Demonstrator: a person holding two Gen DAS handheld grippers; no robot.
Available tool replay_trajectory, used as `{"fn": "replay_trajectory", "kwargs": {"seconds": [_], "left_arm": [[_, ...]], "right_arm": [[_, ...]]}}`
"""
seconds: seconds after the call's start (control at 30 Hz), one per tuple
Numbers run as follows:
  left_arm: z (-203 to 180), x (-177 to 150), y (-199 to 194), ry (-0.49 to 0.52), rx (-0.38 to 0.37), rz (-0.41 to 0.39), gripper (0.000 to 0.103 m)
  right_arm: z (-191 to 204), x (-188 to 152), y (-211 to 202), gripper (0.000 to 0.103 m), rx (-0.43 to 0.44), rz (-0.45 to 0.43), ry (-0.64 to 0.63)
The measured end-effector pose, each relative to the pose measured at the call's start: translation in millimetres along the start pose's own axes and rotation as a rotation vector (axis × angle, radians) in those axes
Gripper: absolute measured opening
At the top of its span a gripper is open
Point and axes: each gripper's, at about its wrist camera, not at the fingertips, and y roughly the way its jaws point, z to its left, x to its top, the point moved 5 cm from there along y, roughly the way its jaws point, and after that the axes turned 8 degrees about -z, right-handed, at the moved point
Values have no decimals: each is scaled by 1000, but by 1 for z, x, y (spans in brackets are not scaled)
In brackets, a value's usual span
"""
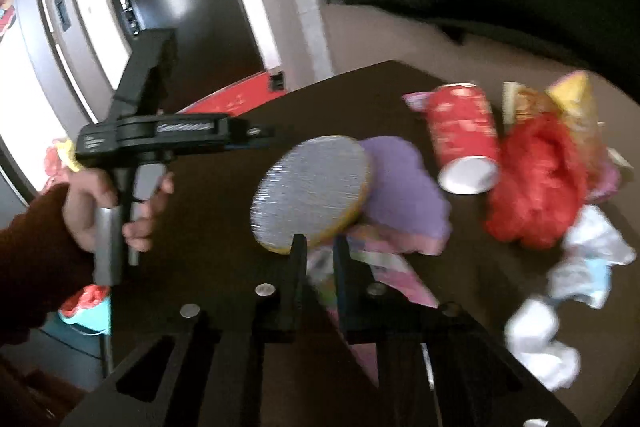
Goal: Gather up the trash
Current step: 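Grasp the glittery round sponge with the left tool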
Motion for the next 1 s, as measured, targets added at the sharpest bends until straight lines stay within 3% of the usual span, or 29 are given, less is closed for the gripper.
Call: {"fn": "replay_trajectory", "kwargs": {"seconds": [0.2,0.4,0.53,0.67,0.73,0.87,0.97,1.0], "left_arm": [[9,1,-6,-19,14,-2,44],[9,-4,-4,-84,-93,29,46],[3,-10,3,-79,-106,58,46],[-8,-16,6,-110,-164,99,46],[-16,-19,6,-82,-141,118,45],[-36,-18,-7,26,-117,56,20],[-50,-13,-26,81,-88,-10,16],[-54,-10,-36,102,-55,-47,15]], "right_arm": [[-1,-1,29,11,-31,37,18],[-21,-11,28,7,-9,60,103],[-19,-11,28,7,-14,57,92],[-20,-14,24,7,-18,50,96],[-19,-15,21,7,-28,48,88],[-22,-15,10,10,-42,39,66],[-23,-9,-9,20,-47,-7,33],[-24,-6,-16,29,-52,-25,18]]}}
